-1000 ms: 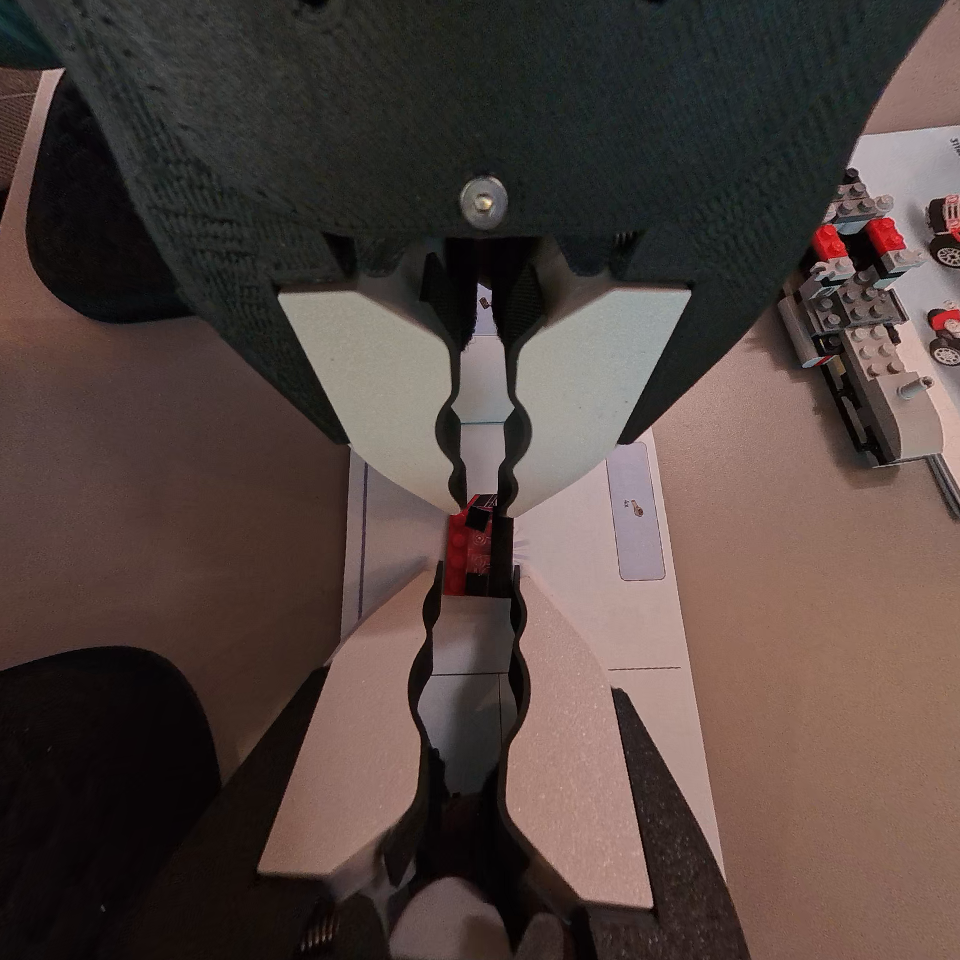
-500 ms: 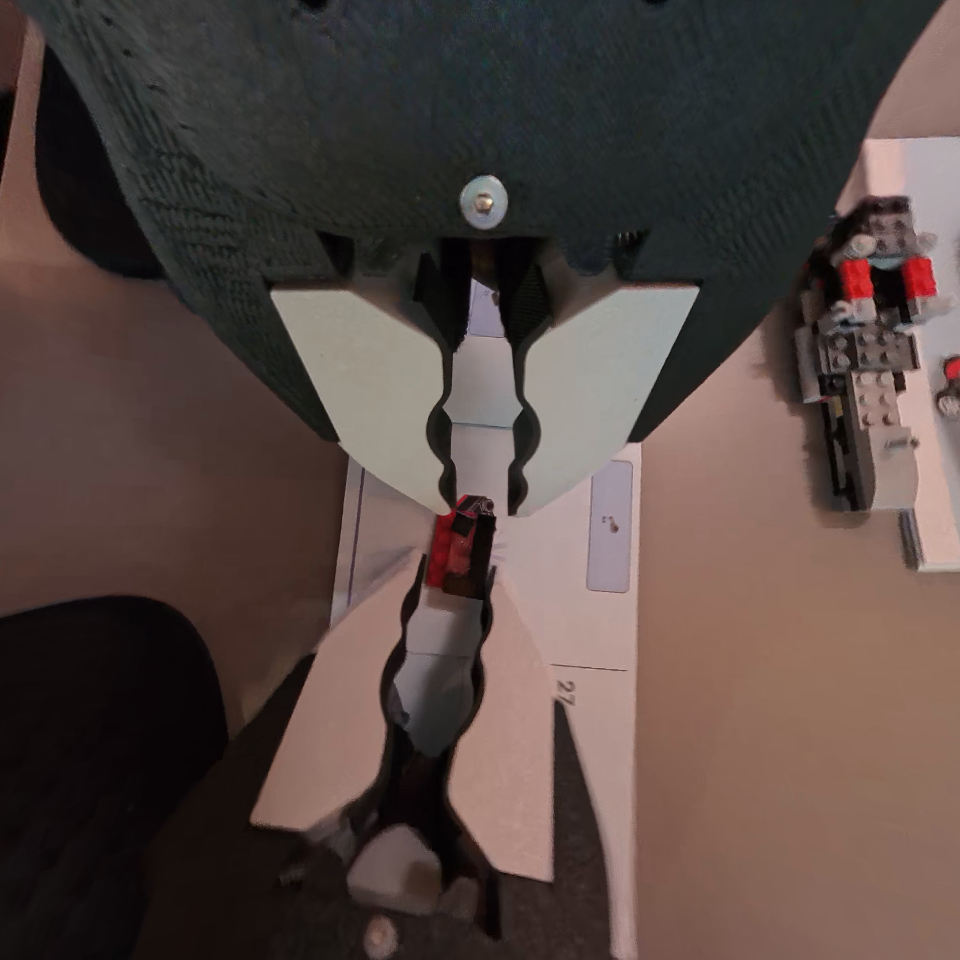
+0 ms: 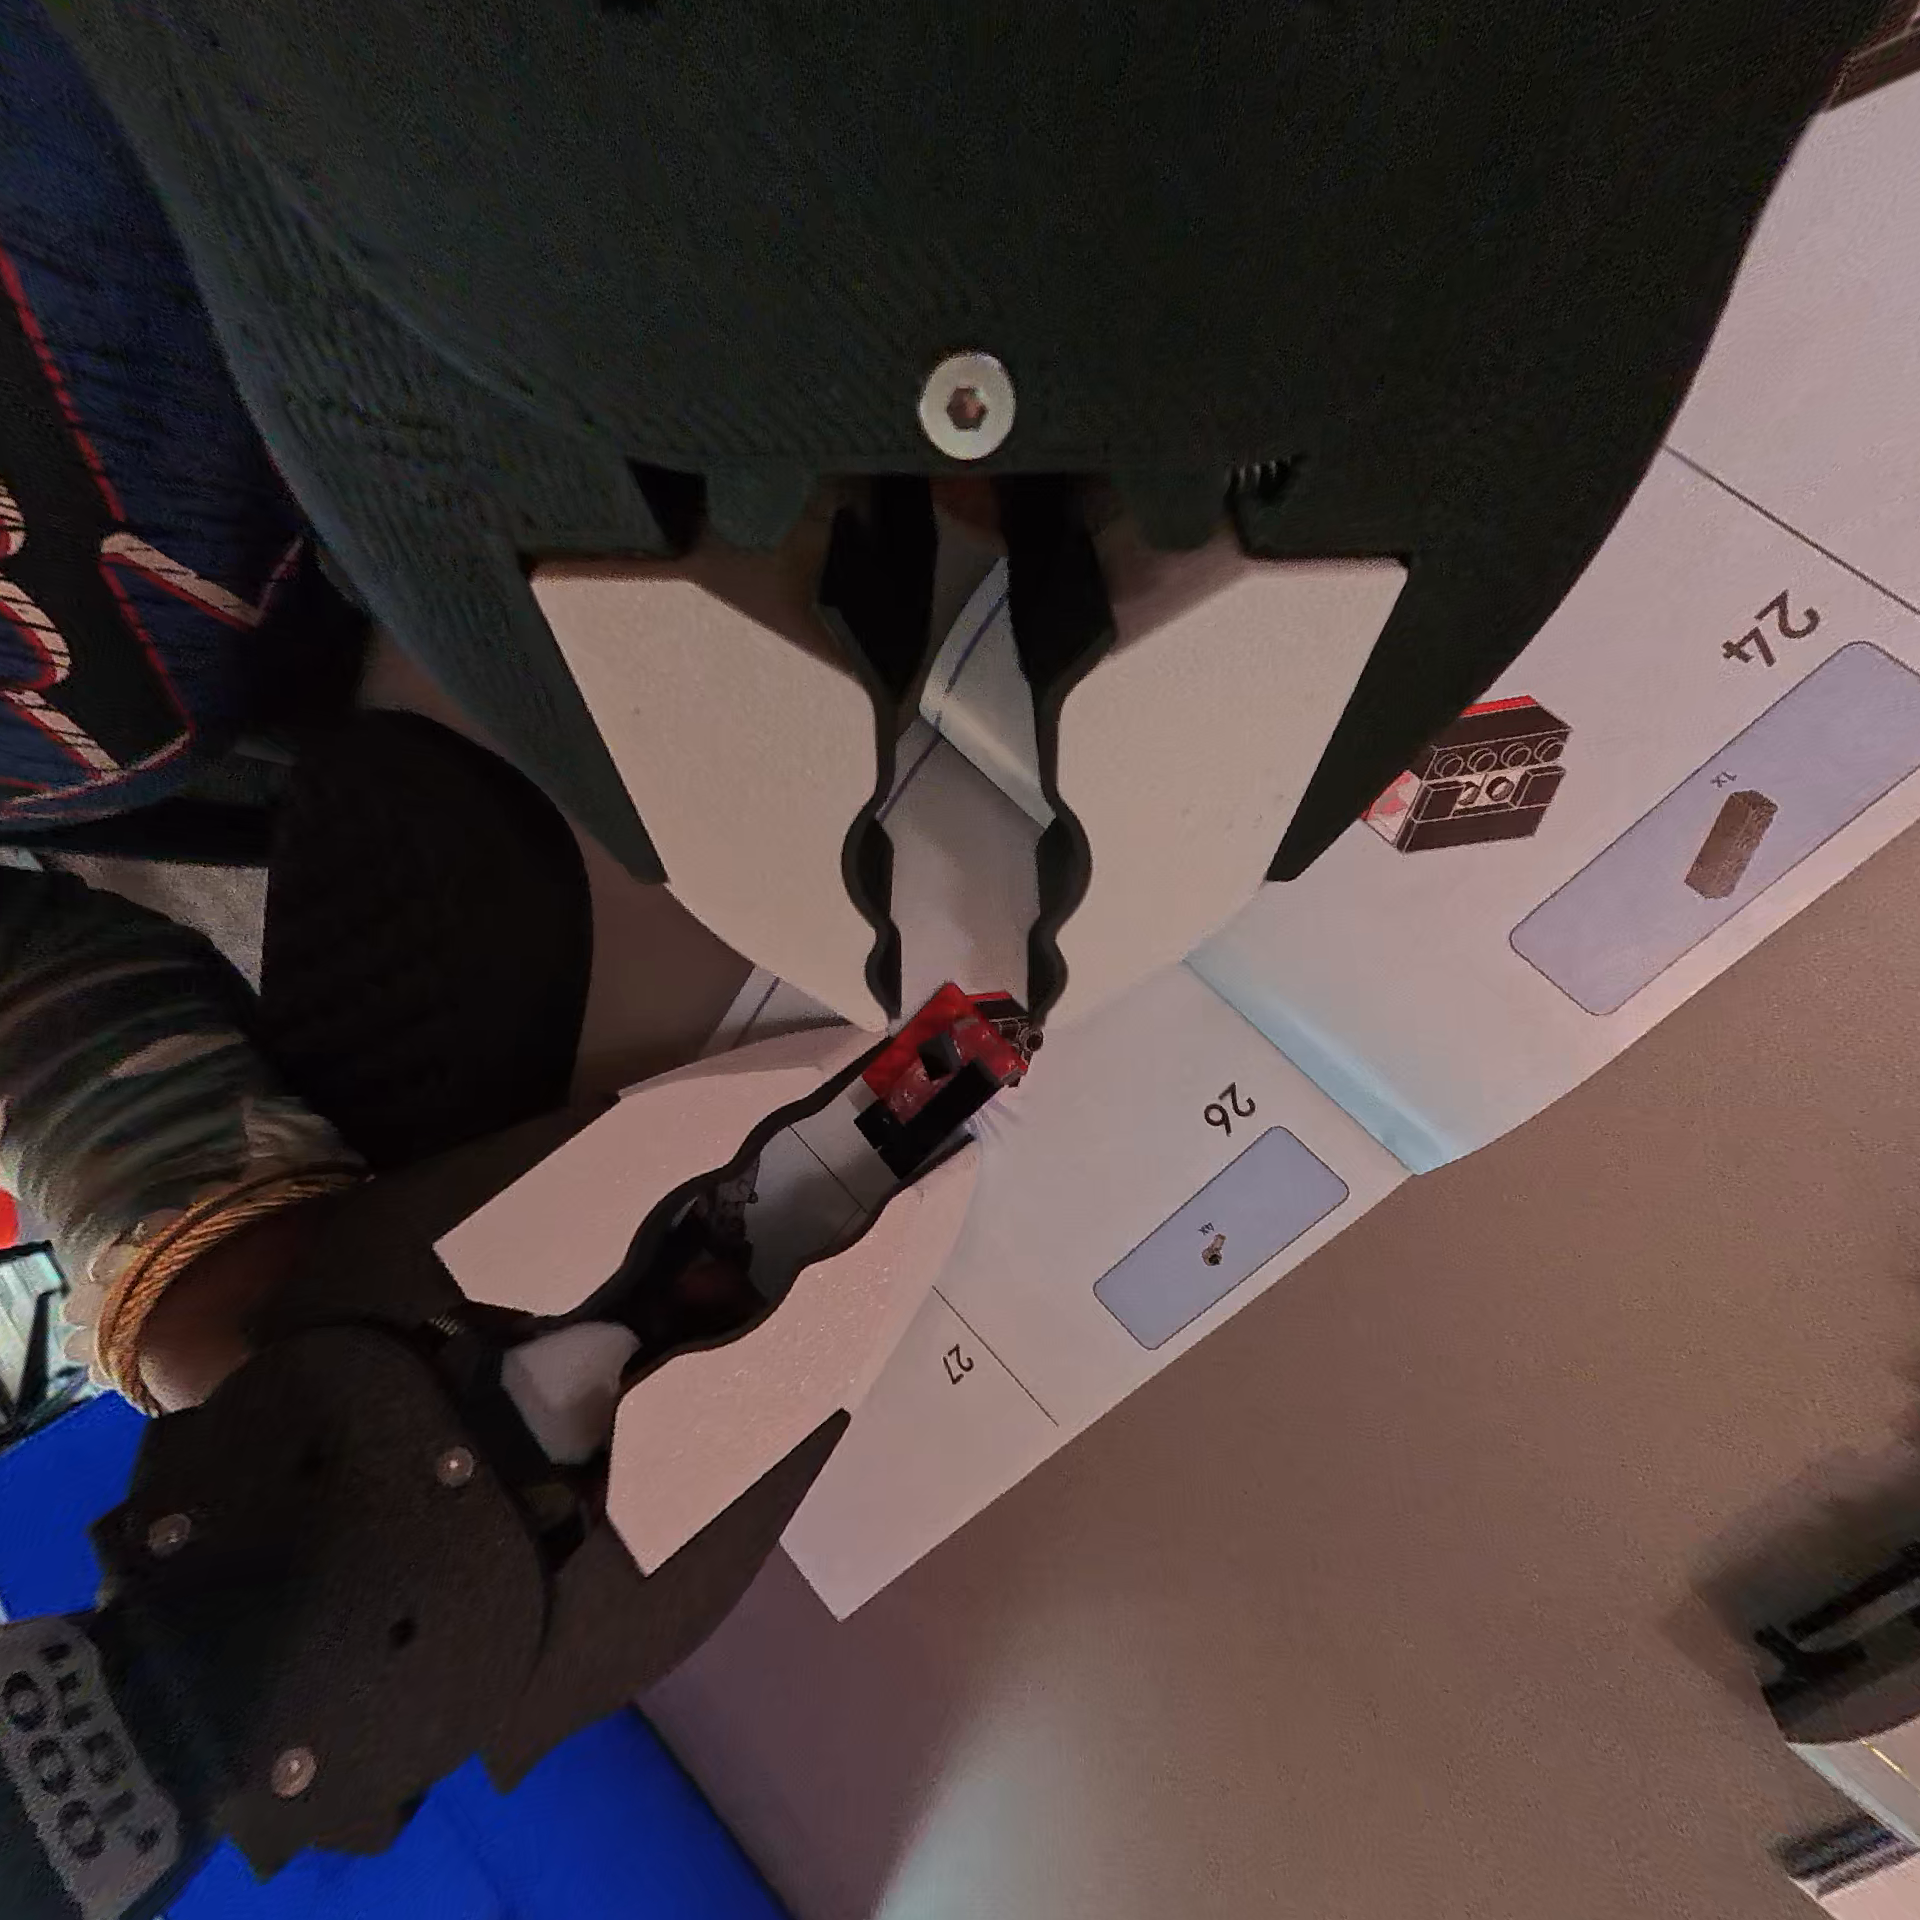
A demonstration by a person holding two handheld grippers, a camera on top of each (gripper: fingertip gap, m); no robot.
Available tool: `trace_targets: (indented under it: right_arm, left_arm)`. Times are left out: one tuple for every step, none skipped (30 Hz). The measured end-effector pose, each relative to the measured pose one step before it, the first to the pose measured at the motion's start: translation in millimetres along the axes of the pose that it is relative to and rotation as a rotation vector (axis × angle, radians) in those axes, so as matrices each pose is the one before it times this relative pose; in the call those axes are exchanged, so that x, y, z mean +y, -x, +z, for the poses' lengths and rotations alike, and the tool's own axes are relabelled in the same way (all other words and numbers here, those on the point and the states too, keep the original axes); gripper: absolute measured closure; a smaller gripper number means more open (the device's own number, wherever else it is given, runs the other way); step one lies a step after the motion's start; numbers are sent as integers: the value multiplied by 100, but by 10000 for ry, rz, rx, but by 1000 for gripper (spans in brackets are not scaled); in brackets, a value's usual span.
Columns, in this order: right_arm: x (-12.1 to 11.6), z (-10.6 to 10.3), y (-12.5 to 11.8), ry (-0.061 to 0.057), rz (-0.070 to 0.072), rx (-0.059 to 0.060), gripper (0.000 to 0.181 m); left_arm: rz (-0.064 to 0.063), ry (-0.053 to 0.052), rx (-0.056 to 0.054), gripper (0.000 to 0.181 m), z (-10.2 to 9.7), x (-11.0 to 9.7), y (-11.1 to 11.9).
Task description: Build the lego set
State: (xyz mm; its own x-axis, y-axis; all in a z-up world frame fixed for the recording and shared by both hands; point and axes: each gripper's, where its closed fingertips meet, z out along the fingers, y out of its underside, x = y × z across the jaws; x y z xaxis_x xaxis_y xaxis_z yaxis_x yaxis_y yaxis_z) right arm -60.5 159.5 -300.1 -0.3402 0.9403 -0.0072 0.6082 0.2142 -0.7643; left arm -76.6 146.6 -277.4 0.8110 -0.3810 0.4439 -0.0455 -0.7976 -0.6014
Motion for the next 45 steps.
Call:
trace_targets:
  right_arm:
    - [-4,7,-2,2,-17,14,155]
    - [3,-3,5,1,-10,8,156]
    - [-6,7,-1,0,2,-1,156]
    - [8,6,1,0,1,0,155]
    - [-1,2,-3,1,-7,5,155]
    - [-3,4,2,1,-9,8,156]
    - [4,-5,0,0,-7,6,155]
    - [0,0,-4,0,-2,2,155]
    - [-2,3,9,0,0,0,155]
    - [0,0,-5,0,-3,2,155]
    - [0,0,0,0,0,0,155]
    - [-6,7,0,0,2,-1,155]
    - [8,6,-2,0,-1,1,155]
    - [4,-5,8,0,-3,2,155]
    - [0,0,0,0,0,0,155]
    - [-8,10,4,0,-1,1,155]
    - [7,-8,-2,0,-3,2,155]
    - [0,0,1,0,1,0,155]
    - [0,0,3,0,2,-1,155]
    - [-2,2,6,0,-2,2,155]
    - [0,0,-7,0,-4,3,155]
    - [-2,2,8,0,-1,1,155]
    - [1,0,-2,1,-1,1,155]
    - [0,0,-1,0,0,0,155]
    - [-8,-6,2,0,2,-1,155]
    - [0,0,1,0,0,0,155]
    - [0,0,0,0,0,0,155]
    - [0,0,1,0,1,0,155]
    - [1,0,2,0,2,-1,155]
    - [2,-3,-3,0,4,-3,155]
    - [2,-2,2,0,7,-5,155]
    - [4,-5,-2,0,10,-8,155]
    - [-4,5,-2,0,6,-5,155]
    - [4,-5,8,0,-3,2,155]
    - [-2,3,2,0,-4,3,156]
    - [7,-7,2,0,-1,1,156]
    - [2,-3,2,0,5,-6,155]
    - [-4,5,8,0,7,-12,156]
    - [0,0,7,0,1,-5,156]
    - [5,-5,1,1,-7,5,156]
    - [1,-1,6,1,3,-3,156]
    - [-4,-11,-1,0,9,-8,156]
    - [2,-3,-1,0,4,-4,156]
    - [0,0,6,0,3,-3,156]
    - [2,-3,5,0,6,-7,156]
  left_arm:
    - [-57,-122,-102,154,219,-42,95]
    - [-78,-155,-110,150,191,-98,94]
    - [-81,-146,-101,147,201,-87,80]
    - [-92,-103,-59,145,199,-35,48]
    - [-130,-75,-33,145,198,-21,84]
    - [-176,-82,16,145,146,-50,94]
    - [-216,-80,95,146,105,-58,47]
    - [-233,-66,114,150,87,-46,57]
    - [-199,-57,83,152,61,-23,102]
    - [-138,-29,54,152,73,28,100]
    - [-72,9,53,152,72,61,56]
    - [-29,10,58,153,69,48,3]
    - [-13,-3,24,153,54,2,24]
    - [7,-13,-8,154,32,-17,45]
    - [16,-18,4,154,19,-23,36]
    - [-1,-24,13,155,5,-24,25]
    - [-15,-26,22,155,1,-33,35]
    - [-8,-17,31,155,7,4,4]
    - [15,-8,18,155,-6,11,-5]
    - [45,1,-1,155,-23,15,6]
    - [77,5,-7,155,-20,11,2]
    - [91,2,-1,155,-29,-1,7]
    - [89,-6,12,155,-6,7,4]
    - [74,-18,35,155,19,-13,-12]
    - [28,-29,56,155,43,-16,-8]
    - [-13,-34,84,156,58,-15,-39]
    - [5,-40,106,158,51,-8,-98]
    - [57,-45,93,160,52,-5,-108]
    - [95,-47,61,162,33,-5,-94]
    - [116,-48,48,163,36,-9,-100]
    - [91,-48,73,165,39,-11,-97]
    - [13,-39,111,166,35,8,-83]
    - [-48,-22,140,168,14,12,-80]
    - [-45,-6,124,169,9,28,-77]
    - [15,0,44,169,4,26,-26]
    - [59,-5,-13,169,5,1,-6]
    - [27,-9,-1,169,4,13,-6]
    - [-26,-4,31,169,-5,9,3]
    - [-48,7,47,169,7,12,-2]
    - [-46,10,45,169,10,9,6]
    - [-45,2,39,169,4,13,6]
    - [-55,-2,41,169,5,-2,8]
    - [-72,-3,45,169,8,-1,20]
    - [-95,-25,28,172,-16,-43,57]
    - [-80,-54,61,176,-91,-65,35]
